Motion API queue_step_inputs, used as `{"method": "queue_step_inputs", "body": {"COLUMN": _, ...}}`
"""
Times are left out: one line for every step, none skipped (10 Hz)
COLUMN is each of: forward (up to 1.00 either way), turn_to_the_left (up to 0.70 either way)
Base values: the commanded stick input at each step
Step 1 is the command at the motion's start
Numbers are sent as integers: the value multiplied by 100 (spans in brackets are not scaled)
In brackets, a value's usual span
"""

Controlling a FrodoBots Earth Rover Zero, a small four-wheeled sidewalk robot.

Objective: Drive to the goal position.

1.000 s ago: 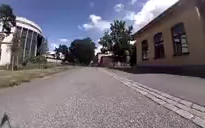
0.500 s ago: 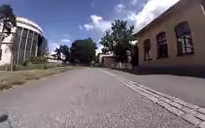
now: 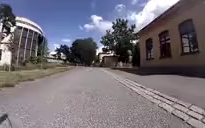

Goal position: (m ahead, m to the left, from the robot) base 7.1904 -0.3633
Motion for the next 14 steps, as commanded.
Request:
{"method": "queue_step_inputs", "body": {"forward": 85, "turn_to_the_left": 0}}
{"method": "queue_step_inputs", "body": {"forward": 85, "turn_to_the_left": 0}}
{"method": "queue_step_inputs", "body": {"forward": 85, "turn_to_the_left": 0}}
{"method": "queue_step_inputs", "body": {"forward": 85, "turn_to_the_left": 0}}
{"method": "queue_step_inputs", "body": {"forward": 85, "turn_to_the_left": 0}}
{"method": "queue_step_inputs", "body": {"forward": 85, "turn_to_the_left": 0}}
{"method": "queue_step_inputs", "body": {"forward": 85, "turn_to_the_left": 0}}
{"method": "queue_step_inputs", "body": {"forward": 85, "turn_to_the_left": 0}}
{"method": "queue_step_inputs", "body": {"forward": 85, "turn_to_the_left": 0}}
{"method": "queue_step_inputs", "body": {"forward": 85, "turn_to_the_left": 0}}
{"method": "queue_step_inputs", "body": {"forward": 85, "turn_to_the_left": 0}}
{"method": "queue_step_inputs", "body": {"forward": 85, "turn_to_the_left": 0}}
{"method": "queue_step_inputs", "body": {"forward": 85, "turn_to_the_left": 0}}
{"method": "queue_step_inputs", "body": {"forward": 85, "turn_to_the_left": 0}}
